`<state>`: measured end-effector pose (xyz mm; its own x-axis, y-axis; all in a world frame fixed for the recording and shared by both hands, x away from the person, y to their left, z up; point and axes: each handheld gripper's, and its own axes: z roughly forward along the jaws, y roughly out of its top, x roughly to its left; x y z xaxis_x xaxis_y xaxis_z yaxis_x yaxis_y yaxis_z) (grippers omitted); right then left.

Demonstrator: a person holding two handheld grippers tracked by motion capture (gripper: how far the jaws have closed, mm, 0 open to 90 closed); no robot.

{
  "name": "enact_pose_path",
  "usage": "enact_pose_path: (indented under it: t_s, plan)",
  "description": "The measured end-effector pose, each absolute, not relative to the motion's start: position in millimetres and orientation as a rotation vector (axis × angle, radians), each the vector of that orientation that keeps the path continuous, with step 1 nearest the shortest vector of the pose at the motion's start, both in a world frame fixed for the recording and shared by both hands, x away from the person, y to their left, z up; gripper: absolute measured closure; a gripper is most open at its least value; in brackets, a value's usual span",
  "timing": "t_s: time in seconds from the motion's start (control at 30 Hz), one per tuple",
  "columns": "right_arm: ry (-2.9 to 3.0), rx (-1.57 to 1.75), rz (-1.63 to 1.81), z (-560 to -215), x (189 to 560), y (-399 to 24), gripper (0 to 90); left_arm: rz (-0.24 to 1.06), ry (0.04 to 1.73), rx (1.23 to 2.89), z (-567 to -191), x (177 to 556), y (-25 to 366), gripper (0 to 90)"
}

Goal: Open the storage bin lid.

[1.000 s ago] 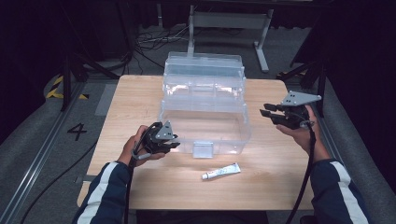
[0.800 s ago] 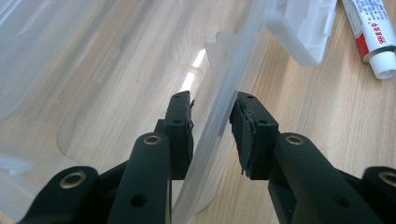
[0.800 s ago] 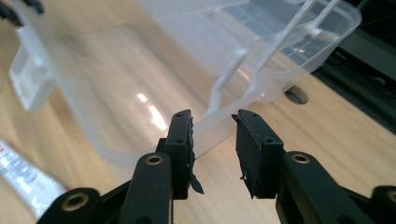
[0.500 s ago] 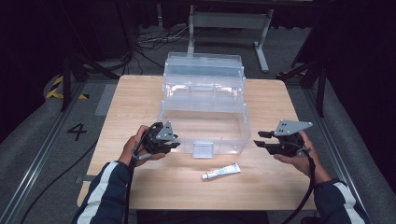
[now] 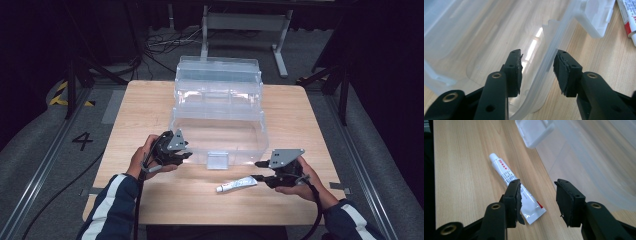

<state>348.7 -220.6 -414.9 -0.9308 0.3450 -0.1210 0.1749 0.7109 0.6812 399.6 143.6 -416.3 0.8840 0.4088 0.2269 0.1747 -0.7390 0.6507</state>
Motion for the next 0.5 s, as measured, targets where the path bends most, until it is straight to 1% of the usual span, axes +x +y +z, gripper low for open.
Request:
enact_pose_path:
  t_s: [0.07,0.13,0.37,0.47,0.5]
  plan:
    - [2.713,0.396,1.020,-420,348,-214,54.2,0.489,0.421,2.393,-412,397,146,54.0]
    - [2.731,0.368,0.992,-424,348,-208,53.2,0.494,0.427,2.373,-409,393,149,52.4]
    - [2.782,0.320,0.955,-434,350,-191,50.2,0.533,0.469,2.369,-405,385,159,41.8]
    - [2.799,0.313,0.941,-438,351,-185,49.6,0.528,0.482,2.354,-404,383,162,36.7]
    - [2.808,0.303,0.929,-439,351,-183,49.6,0.564,0.516,2.339,-403,380,165,36.7]
